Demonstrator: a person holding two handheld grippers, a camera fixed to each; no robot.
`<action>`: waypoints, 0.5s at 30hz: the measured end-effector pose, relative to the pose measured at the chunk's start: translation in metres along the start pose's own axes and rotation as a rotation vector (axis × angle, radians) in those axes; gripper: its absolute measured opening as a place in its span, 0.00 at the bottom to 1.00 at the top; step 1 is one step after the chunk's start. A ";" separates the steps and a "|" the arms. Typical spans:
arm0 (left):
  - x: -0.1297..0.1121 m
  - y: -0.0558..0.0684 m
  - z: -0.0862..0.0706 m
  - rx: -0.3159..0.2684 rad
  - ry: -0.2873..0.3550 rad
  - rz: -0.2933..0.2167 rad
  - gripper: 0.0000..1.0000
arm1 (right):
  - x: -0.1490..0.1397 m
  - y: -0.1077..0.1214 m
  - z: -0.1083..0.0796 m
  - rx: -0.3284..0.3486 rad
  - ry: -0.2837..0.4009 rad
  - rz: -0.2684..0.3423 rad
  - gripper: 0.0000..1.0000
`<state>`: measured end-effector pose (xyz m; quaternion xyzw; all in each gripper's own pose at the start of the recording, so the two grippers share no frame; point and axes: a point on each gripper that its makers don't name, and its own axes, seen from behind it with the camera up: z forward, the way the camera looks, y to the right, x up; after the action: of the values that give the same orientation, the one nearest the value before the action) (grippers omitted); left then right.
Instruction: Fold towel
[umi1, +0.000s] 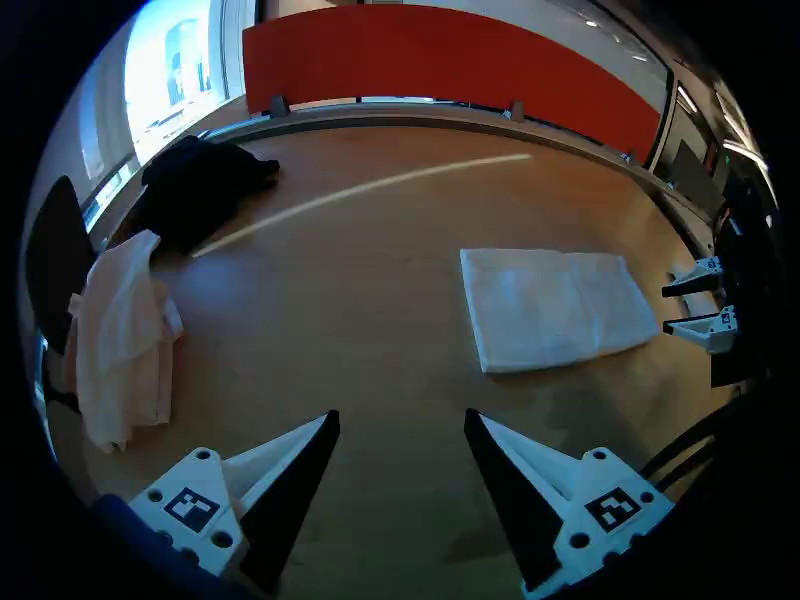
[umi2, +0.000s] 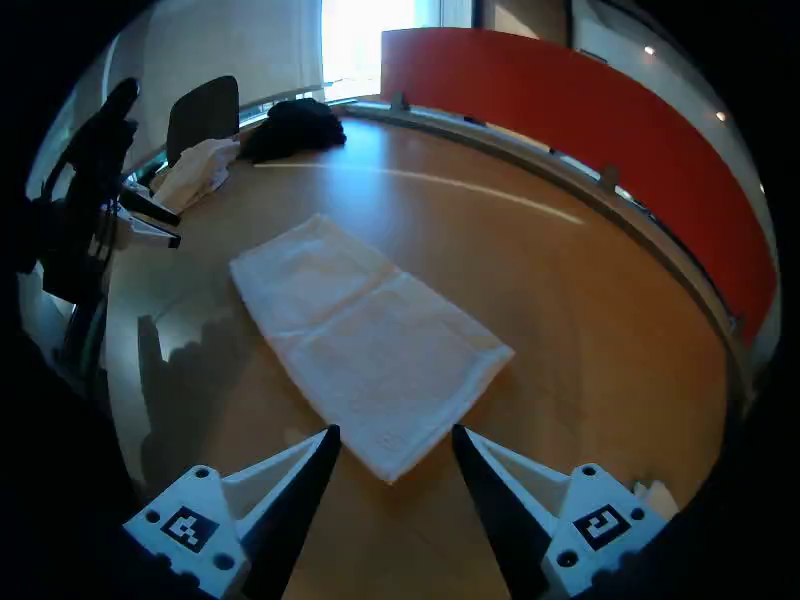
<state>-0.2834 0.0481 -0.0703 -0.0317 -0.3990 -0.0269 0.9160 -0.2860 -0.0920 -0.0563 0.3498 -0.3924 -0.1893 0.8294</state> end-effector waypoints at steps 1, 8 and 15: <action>-0.001 -0.001 -0.001 0.001 0.000 0.001 0.93 | -0.002 -0.001 0.001 0.002 -0.007 -0.005 0.86; -0.009 -0.005 -0.004 0.007 -0.009 -0.001 0.92 | -0.022 -0.003 0.005 0.007 -0.061 -0.023 0.85; -0.020 -0.011 -0.009 0.014 -0.023 -0.014 0.93 | -0.037 -0.004 0.009 0.025 -0.099 -0.020 0.68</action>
<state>-0.2911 0.0372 -0.0907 -0.0227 -0.4097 -0.0300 0.9114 -0.3163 -0.0769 -0.0743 0.3541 -0.4315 -0.2098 0.8027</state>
